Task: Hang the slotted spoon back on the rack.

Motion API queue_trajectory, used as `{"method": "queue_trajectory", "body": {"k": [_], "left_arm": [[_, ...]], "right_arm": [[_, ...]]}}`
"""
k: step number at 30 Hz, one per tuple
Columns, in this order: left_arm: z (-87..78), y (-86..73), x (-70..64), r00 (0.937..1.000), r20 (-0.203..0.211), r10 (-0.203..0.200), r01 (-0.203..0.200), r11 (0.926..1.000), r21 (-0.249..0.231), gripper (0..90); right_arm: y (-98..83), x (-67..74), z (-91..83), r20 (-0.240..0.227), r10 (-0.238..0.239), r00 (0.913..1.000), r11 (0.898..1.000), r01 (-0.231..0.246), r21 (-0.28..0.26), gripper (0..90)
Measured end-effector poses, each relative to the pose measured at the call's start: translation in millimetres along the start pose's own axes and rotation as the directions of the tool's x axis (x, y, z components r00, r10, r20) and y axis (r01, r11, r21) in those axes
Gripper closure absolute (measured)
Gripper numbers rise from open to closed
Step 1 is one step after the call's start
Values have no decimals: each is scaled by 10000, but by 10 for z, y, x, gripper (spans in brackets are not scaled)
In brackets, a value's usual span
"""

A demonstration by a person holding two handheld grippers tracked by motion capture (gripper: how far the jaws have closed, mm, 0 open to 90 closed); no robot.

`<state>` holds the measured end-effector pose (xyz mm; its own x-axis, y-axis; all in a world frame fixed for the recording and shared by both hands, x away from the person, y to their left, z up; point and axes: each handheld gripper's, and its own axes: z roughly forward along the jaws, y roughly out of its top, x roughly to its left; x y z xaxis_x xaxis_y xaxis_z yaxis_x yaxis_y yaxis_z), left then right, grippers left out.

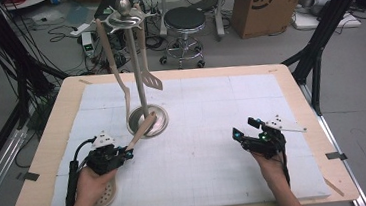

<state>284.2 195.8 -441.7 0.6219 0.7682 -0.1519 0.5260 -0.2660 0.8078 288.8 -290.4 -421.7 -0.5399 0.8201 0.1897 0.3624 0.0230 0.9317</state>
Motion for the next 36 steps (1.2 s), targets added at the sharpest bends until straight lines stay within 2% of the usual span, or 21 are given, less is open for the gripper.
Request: {"method": "queue_trajectory", "body": {"k": [2,4,7,11,14,21,23,25,28,31,33,36], "left_arm": [[-67,37,-35,9999,-96,129,-135,9984,-558,778],[-139,70,-49,10000,69,-63,72,9904,-1379,778],[-210,112,-72,9997,202,-110,155,9716,-2362,778],[-266,170,-120,9998,217,30,42,9453,-3262,778],[-289,206,-156,9996,257,70,30,9285,-3713,778],[-380,258,-185,9991,414,15,165,9016,-4323,779],[-420,295,-184,9980,623,-61,341,8875,-4596,778],[-467,345,-179,9981,613,-61,352,8732,-4861,778],[-538,441,-168,9974,706,-136,490,8480,-5277,778],[-616,539,-160,9958,893,-215,696,8115,-5802,778],[-659,606,-163,9954,942,-165,707,7898,-6092,778],[-700,714,-155,9952,956,-194,763,7653,-6392,777]], "right_arm": [[2,10,4,18,-12,10000,10000,12,-9,204],[2,12,4,1,-35,10000,10000,35,19,204],[3,2,-2,28,-7,10000,10000,7,-1,204],[1,-1,-2,15,-18,10000,10000,18,-12,204],[2,-7,-2,48,-35,10000,10000,36,-40,204],[2,-7,-5,42,3,10000,10000,-3,-40,204],[2,-5,-4,38,-27,10000,10000,27,-34,204],[1,-1,-5,24,20,10000,10000,-20,-9,204],[2,-3,-7,34,-7,10000,10000,7,-55,204],[4,-6,-9,24,-13,10000,10000,13,-78,204],[4,-7,-9,26,34,10000,10000,-34,-58,204],[4,-6,-10,10,15,10000,10000,-15,-61,204]]}}
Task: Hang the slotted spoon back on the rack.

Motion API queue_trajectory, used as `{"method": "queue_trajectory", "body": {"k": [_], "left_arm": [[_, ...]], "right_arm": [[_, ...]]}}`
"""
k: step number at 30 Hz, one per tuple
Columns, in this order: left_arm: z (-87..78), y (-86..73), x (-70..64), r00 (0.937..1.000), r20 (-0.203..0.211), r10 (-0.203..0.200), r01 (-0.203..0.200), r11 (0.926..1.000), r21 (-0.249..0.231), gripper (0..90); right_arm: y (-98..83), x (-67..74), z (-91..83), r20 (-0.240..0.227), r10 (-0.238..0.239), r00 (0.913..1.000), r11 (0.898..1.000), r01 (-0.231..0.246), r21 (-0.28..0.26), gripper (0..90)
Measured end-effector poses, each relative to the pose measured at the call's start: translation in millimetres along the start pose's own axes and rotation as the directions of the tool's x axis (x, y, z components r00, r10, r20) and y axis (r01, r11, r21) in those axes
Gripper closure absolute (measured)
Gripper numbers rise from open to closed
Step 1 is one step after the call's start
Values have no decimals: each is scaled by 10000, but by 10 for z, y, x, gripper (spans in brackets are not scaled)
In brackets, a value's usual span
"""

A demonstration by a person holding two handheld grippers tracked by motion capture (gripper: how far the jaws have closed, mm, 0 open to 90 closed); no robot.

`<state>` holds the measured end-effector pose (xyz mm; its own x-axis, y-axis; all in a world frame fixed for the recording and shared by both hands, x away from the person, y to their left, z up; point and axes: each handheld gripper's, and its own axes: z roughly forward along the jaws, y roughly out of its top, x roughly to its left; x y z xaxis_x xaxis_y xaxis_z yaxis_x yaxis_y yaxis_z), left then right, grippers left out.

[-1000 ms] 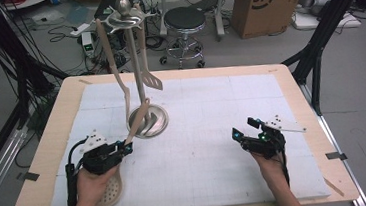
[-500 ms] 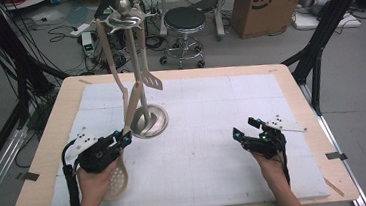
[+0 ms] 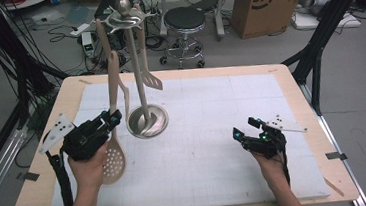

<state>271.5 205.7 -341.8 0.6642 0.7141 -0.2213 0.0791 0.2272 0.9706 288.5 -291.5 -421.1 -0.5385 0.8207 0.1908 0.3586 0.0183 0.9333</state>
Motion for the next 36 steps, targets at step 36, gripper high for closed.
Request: {"method": "queue_trajectory", "body": {"k": [36], "left_arm": [[143,126,148,9994,-243,259,-258,9997,58,438]], "right_arm": [[1,2,-3,-20,12,10000,10000,-12,-37,203]]}}
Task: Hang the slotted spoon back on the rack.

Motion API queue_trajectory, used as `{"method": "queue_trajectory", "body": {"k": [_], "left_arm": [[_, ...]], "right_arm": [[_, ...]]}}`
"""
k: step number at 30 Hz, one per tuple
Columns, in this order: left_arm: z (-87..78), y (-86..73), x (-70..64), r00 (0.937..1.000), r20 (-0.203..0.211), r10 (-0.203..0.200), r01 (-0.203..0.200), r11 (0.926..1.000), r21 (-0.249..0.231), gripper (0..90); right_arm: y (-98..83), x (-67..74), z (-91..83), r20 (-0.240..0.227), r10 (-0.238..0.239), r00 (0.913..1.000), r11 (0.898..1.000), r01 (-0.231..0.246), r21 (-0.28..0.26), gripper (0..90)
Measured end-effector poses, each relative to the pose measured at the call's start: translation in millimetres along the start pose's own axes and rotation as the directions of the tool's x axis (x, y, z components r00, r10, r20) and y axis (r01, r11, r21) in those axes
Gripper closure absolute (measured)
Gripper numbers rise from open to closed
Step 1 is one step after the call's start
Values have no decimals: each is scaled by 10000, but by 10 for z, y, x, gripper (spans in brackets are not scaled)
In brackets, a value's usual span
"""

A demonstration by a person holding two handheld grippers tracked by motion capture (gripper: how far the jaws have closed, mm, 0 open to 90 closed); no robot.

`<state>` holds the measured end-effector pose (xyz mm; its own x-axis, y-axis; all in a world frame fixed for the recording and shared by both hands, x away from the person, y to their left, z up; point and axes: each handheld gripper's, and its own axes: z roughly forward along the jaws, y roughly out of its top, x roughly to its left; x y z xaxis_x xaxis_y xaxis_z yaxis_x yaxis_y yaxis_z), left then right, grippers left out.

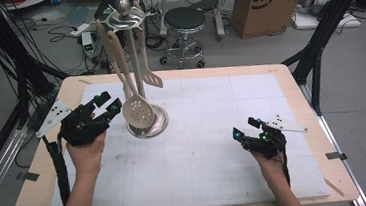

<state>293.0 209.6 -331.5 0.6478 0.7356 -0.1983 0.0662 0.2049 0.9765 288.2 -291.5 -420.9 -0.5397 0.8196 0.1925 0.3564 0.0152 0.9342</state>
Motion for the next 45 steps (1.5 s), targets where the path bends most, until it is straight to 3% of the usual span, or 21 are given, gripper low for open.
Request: {"method": "queue_trajectory", "body": {"k": [2,5,10,20,24,30,39,45], "left_arm": [[-17,-68,15,9999,148,-11,7,9995,310,369],[-51,-190,14,9999,56,127,-130,9979,635,278],[-121,-378,26,9997,-253,17,9,9946,1041,214],[-314,-685,73,9968,-779,-180,289,9896,1408,180],[-337,-728,82,9966,-797,-194,310,9887,1467,173],[-324,-835,100,9965,-783,-298,441,9812,1878,178],[-353,-930,98,9930,-1163,-208,459,9749,2179,171],[-344,-971,70,9939,-1099,42,227,9699,2424,167]], "right_arm": [[1,2,-3,19,20,10000,10000,-20,-19,203],[5,3,-15,106,17,9999,9999,-16,-104,203],[2,4,-15,109,20,9999,10000,-19,-61,203],[-5,20,5,108,-67,9999,10000,67,12,203],[-6,22,18,64,-94,9999,9999,93,43,203],[-7,28,42,-17,-58,10000,10000,58,47,203],[2,60,81,-127,-96,9999,10000,96,12,199],[5,67,90,-136,-129,9998,9999,129,19,196]]}}
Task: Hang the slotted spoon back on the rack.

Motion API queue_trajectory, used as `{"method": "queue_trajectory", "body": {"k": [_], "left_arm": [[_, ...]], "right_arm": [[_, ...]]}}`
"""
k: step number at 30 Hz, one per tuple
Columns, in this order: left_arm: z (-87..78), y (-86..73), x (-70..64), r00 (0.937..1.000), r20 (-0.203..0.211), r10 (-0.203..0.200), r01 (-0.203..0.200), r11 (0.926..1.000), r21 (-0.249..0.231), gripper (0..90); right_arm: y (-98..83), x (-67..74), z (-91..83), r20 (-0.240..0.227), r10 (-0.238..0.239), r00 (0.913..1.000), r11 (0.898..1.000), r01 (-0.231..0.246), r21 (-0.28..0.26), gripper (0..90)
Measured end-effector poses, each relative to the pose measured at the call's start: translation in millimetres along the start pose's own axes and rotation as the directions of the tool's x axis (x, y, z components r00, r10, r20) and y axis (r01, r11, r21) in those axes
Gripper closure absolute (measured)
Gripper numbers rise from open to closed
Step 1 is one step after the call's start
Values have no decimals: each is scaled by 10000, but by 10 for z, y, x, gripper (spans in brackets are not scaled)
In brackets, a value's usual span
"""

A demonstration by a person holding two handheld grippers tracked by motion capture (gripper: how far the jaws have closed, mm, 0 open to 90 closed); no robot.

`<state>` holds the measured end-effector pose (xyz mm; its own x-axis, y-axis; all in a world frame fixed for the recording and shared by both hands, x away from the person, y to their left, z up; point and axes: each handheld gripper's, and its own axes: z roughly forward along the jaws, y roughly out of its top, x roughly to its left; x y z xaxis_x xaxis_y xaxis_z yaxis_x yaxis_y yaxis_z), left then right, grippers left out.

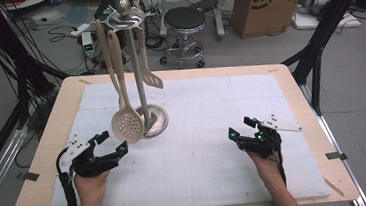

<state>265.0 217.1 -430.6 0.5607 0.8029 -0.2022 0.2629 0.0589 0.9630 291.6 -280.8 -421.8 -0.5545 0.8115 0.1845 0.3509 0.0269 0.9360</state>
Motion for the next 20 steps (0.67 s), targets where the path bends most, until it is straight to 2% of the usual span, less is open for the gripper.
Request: {"method": "queue_trajectory", "body": {"k": [4,20], "left_arm": [[39,-17,-30,9997,101,226,-228,9995,228,167],[27,-17,-15,9999,100,28,-30,9999,164,159]], "right_arm": [[1,0,-3,6,-25,10000,10000,25,-17,195],[-1,5,4,1,-13,10000,10000,13,10,193]]}}
